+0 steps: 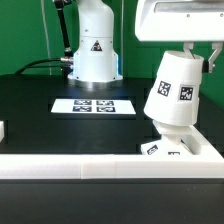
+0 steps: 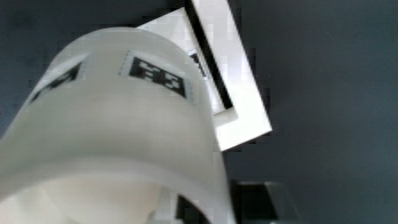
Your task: Assemble lamp
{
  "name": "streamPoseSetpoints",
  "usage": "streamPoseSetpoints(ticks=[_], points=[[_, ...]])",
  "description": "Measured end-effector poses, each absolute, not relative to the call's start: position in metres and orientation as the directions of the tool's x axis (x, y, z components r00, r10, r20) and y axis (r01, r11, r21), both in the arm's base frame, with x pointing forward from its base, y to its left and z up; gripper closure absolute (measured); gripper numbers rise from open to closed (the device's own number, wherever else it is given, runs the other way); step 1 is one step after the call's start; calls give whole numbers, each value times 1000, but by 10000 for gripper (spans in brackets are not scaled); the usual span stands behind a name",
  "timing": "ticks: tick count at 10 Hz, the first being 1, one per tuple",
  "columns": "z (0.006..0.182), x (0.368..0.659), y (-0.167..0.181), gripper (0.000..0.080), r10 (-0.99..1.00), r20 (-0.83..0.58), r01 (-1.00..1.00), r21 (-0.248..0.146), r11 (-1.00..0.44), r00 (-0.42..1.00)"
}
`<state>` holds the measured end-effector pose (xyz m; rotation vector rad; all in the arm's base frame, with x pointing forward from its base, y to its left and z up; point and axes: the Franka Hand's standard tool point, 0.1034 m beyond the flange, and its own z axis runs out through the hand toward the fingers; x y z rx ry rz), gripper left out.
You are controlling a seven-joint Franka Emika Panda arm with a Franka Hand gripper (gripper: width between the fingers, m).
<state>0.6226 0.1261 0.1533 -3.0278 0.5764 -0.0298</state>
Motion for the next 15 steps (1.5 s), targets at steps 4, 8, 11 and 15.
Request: streamPoseSetpoints(ticks=[4, 8, 11, 15], points=[[145, 622, 125, 754, -368, 8, -367, -56, -928, 930], [146, 624, 121, 501, -369, 10, -368, -56, -928, 930], [155, 624, 106, 177, -352, -8, -352, -49, -935, 936], [175, 624, 101, 105, -287, -68, -283, 62, -957, 956]])
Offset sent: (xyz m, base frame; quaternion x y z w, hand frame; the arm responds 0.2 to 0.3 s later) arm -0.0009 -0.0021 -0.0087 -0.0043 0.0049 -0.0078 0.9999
